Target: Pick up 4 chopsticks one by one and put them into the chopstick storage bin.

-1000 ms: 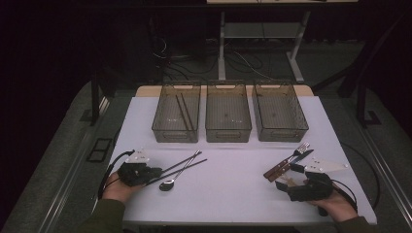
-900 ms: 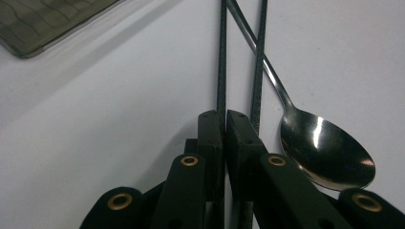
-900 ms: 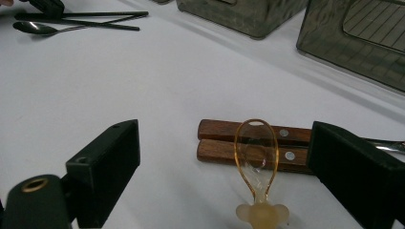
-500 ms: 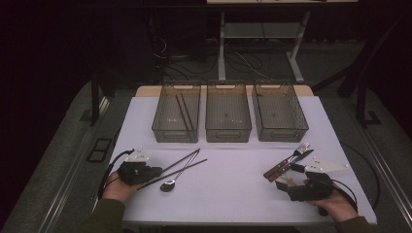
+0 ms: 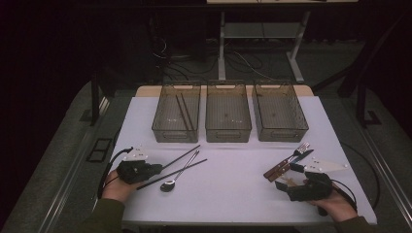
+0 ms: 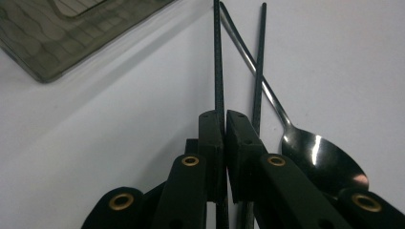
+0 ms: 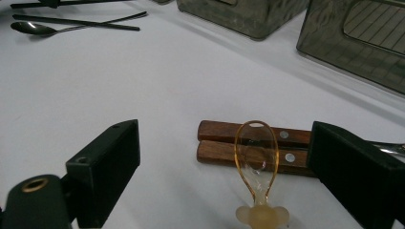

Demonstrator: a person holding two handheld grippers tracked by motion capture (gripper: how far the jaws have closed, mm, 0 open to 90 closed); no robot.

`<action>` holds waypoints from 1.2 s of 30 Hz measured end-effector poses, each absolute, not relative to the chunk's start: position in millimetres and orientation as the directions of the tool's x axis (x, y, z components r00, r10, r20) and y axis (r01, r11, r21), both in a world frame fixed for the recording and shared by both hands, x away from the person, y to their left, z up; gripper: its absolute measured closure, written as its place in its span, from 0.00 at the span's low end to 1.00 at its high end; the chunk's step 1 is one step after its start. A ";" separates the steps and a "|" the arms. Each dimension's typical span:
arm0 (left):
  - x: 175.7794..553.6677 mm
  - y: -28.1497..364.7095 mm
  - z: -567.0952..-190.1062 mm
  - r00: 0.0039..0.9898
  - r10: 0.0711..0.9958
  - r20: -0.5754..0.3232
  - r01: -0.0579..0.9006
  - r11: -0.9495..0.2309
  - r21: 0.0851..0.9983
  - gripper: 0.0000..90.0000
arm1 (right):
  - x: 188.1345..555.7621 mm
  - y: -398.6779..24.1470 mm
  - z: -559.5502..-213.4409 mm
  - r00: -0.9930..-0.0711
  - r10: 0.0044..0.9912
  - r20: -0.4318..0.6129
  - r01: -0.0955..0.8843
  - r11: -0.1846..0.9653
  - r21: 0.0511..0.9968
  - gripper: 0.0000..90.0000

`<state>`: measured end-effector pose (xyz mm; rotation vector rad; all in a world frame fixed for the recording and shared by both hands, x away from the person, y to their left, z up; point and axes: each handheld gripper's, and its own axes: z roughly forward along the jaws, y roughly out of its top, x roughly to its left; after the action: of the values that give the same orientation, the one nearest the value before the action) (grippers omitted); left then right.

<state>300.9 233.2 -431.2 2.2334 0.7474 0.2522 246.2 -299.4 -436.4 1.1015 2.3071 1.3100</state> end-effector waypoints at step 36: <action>295.7 212.9 -410.5 0.785 0.607 -0.124 0.475 -0.461 0.750 0.95 | 256.5 -285.5 -440.0 -0.679 0.725 0.115 0.457 0.295 0.839 0.12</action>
<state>295.7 212.9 -410.5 2.1417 0.7999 0.2021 256.5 -285.5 -440.0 1.0753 2.2805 1.3299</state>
